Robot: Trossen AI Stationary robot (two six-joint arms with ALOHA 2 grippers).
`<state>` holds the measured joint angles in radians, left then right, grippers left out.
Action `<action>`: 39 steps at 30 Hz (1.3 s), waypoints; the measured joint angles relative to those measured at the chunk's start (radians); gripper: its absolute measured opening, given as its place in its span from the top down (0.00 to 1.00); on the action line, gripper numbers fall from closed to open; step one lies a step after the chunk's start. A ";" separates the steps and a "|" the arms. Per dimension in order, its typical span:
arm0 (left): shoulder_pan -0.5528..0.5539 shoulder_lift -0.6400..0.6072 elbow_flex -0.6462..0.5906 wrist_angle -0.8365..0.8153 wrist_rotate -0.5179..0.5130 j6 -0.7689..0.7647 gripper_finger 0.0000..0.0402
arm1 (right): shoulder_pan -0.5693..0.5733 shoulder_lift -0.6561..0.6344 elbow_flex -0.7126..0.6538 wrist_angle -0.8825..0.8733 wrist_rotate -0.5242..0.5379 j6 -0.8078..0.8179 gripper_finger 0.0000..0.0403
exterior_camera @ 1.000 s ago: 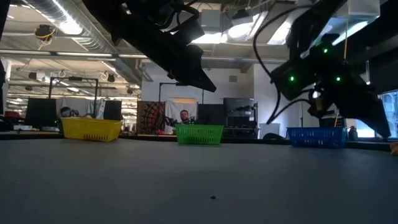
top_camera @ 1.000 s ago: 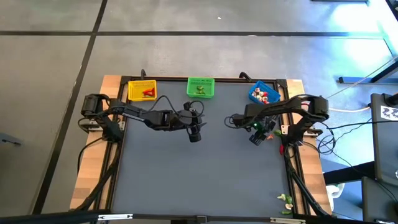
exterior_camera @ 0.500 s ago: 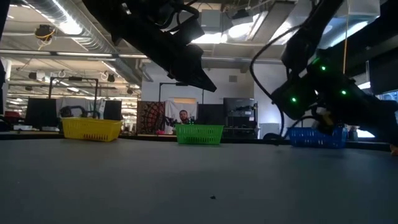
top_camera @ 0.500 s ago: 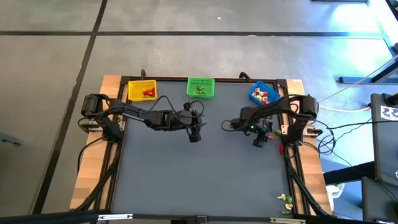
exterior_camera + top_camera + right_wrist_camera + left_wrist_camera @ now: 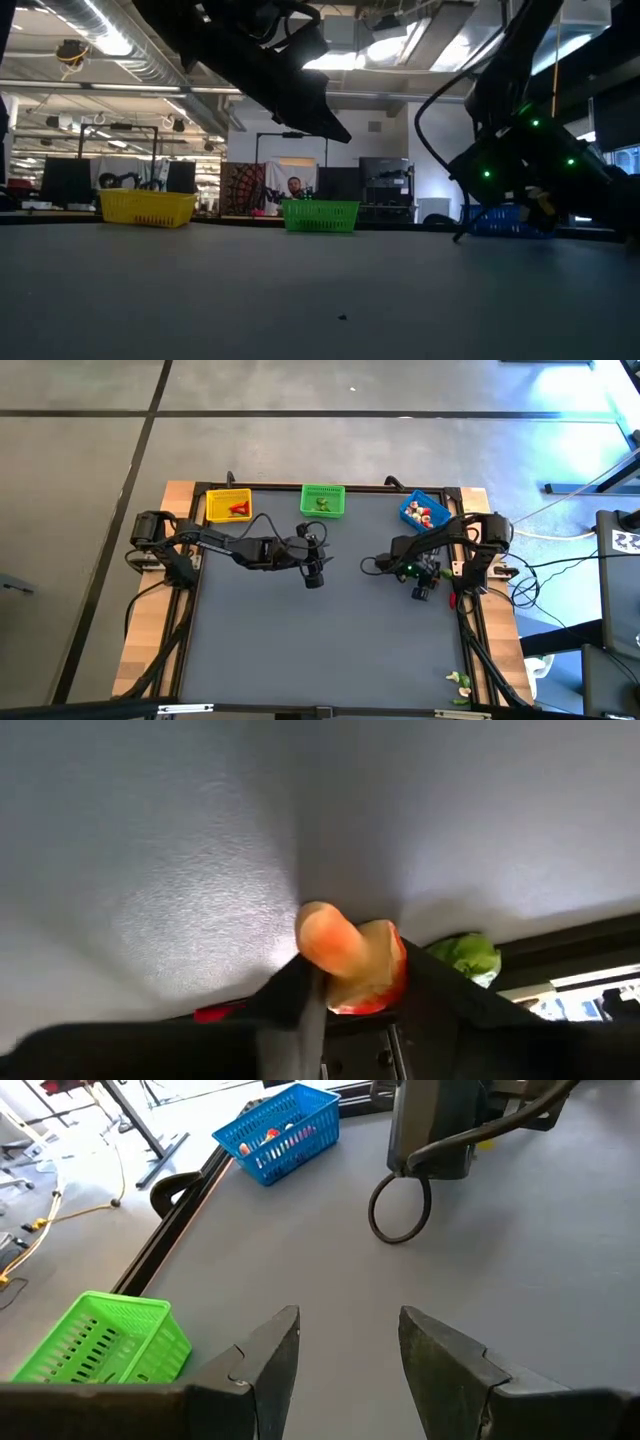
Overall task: Sort produce into baskets
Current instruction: Put the red mushroom into the blue basket
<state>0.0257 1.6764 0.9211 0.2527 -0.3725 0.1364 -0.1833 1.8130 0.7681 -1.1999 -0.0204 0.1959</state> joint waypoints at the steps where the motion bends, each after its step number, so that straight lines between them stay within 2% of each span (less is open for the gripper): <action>1: 0.000 0.000 0.000 0.000 0.000 0.000 0.58 | 0.000 0.000 0.000 0.004 -0.001 -0.009 0.77; 9: 0.000 0.000 0.000 -0.001 0.000 0.022 0.58 | 0.001 -0.025 0.001 -0.006 0.012 -0.055 0.88; 14: 0.000 0.000 0.000 -0.025 0.004 0.034 0.58 | 0.000 -0.134 0.013 -0.010 0.012 -0.062 0.88; 20: 0.000 0.000 -0.031 -0.015 0.068 -0.026 0.58 | -0.038 -0.295 0.061 -0.011 0.026 0.008 0.88; 31: -0.008 0.000 -0.092 0.003 0.077 -0.083 0.58 | -0.267 -0.549 0.072 0.100 0.168 0.091 0.88; 39: -0.008 0.000 -0.126 0.043 0.078 -0.092 0.58 | -0.488 -0.578 0.072 0.241 0.275 0.060 0.88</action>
<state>0.0174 1.6768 0.7948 0.2955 -0.2943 0.0448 -0.6710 1.2348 0.8398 -0.9593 0.2546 0.2556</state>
